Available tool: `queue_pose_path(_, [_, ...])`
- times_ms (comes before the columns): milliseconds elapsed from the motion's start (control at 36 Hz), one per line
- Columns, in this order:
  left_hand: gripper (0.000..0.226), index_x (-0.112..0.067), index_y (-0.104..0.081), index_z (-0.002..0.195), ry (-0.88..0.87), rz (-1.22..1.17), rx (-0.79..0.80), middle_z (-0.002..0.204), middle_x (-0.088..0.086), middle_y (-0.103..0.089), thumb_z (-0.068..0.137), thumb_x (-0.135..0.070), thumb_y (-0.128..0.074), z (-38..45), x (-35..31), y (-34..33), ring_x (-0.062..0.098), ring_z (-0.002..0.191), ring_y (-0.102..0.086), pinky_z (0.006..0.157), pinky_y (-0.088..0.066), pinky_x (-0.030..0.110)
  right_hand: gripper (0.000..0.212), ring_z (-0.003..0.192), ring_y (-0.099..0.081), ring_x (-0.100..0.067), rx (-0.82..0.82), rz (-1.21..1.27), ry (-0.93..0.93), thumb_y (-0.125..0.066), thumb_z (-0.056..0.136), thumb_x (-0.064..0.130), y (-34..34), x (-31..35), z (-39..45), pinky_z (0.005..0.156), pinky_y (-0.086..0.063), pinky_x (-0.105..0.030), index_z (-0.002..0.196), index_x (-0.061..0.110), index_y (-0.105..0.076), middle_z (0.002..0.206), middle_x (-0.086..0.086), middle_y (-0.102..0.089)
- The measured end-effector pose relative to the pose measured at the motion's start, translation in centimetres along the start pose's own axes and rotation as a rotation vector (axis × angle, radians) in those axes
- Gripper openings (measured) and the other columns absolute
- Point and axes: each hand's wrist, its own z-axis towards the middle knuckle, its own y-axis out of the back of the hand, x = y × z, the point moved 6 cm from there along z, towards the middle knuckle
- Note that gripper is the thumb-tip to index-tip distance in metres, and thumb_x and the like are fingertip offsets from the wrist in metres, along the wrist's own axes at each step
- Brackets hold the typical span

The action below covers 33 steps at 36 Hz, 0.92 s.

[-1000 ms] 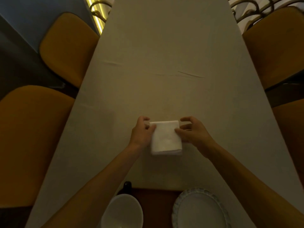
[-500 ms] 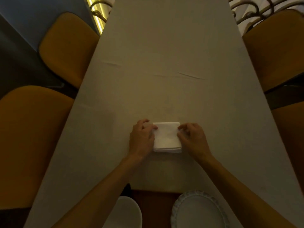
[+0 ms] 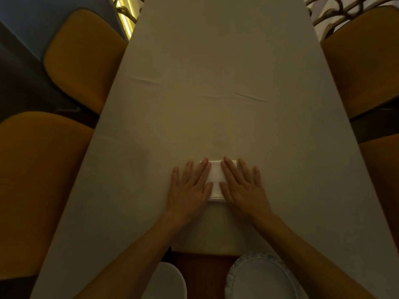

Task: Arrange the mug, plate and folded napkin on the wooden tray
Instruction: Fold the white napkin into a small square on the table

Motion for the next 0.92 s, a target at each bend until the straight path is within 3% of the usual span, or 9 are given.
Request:
queue_pose_path(222, [0.061, -0.033, 0.003, 0.150, -0.007, 0.007, -0.004, 0.159, -0.015, 0.000, 0.097, -0.053, -0.018, -0.1, 1.0, -0.3, 0.018, 0.148, -0.001, 0.114, 0.002, 0.052, 0.060, 0.149, -0.011, -0.016, -0.026, -0.037, -0.044, -0.008, 0.098, 0.052, -0.1, -1.7, -1.1, 0.117, -0.008, -0.050, 0.153, 0.030, -0.012, 0.161, 0.013, -0.008])
queue_pose_path(417, [0.060, -0.033, 0.003, 0.150, -0.010, 0.023, 0.034, 0.159, -0.016, 0.001, 0.097, -0.054, -0.016, 0.3, 1.0, -0.4, 0.017, 0.147, 0.002, 0.114, 0.003, 0.055, 0.059, 0.149, -0.013, -0.018, -0.008, -0.050, -0.039, -0.013, 0.098, 0.050, -0.3, -2.1, -0.9, 0.118, -0.005, -0.050, 0.153, 0.029, -0.013, 0.161, 0.011, -0.013])
queue_pose_path(583, [0.061, -0.029, -0.015, 0.150, 0.006, 0.024, 0.096, 0.158, -0.011, -0.016, 0.094, -0.053, -0.023, 0.4, 0.7, 0.3, 0.023, 0.146, -0.018, 0.113, -0.010, 0.060, 0.065, 0.149, -0.012, -0.019, 0.057, 0.004, -0.010, -0.010, 0.096, 0.059, 0.2, -2.0, -0.7, 0.117, -0.002, -0.051, 0.153, 0.028, -0.016, 0.161, 0.010, -0.013])
queue_pose_path(667, [0.063, -0.030, -0.008, 0.150, -0.011, -0.016, 0.122, 0.160, -0.010, -0.006, 0.094, -0.053, -0.023, 0.6, 0.1, 1.4, 0.022, 0.148, -0.004, 0.116, -0.007, 0.054, 0.064, 0.143, -0.026, -0.023, 0.045, 0.037, 0.035, -0.019, 0.093, 0.053, 2.0, -1.6, -0.1, 0.116, -0.018, -0.054, 0.148, 0.023, -0.030, 0.158, 0.002, -0.027])
queue_pose_path(750, [0.065, -0.025, -0.013, 0.149, 0.060, -0.103, 0.082, 0.158, -0.005, -0.014, 0.094, -0.049, -0.039, 1.2, 0.1, 3.1, 0.022, 0.145, -0.011, 0.115, -0.014, 0.043, 0.047, 0.122, -0.050, -0.027, -0.043, 0.028, 0.079, -0.033, 0.094, 0.044, 4.2, -1.0, 1.4, 0.104, -0.039, -0.047, 0.128, 0.019, -0.051, 0.137, -0.004, -0.051])
queue_pose_path(917, [0.057, -0.022, -0.040, 0.135, 0.098, -0.210, 0.046, 0.152, 0.004, -0.027, 0.085, -0.045, -0.058, 2.9, 0.8, 3.7, 0.029, 0.136, -0.023, 0.111, -0.023, 0.038, 0.042, 0.125, -0.047, -0.026, 0.055, 0.148, 0.108, -0.049, 0.094, 0.028, 5.1, 1.2, 5.0, 0.101, -0.042, -0.042, 0.136, 0.021, -0.046, 0.138, -0.005, -0.053])
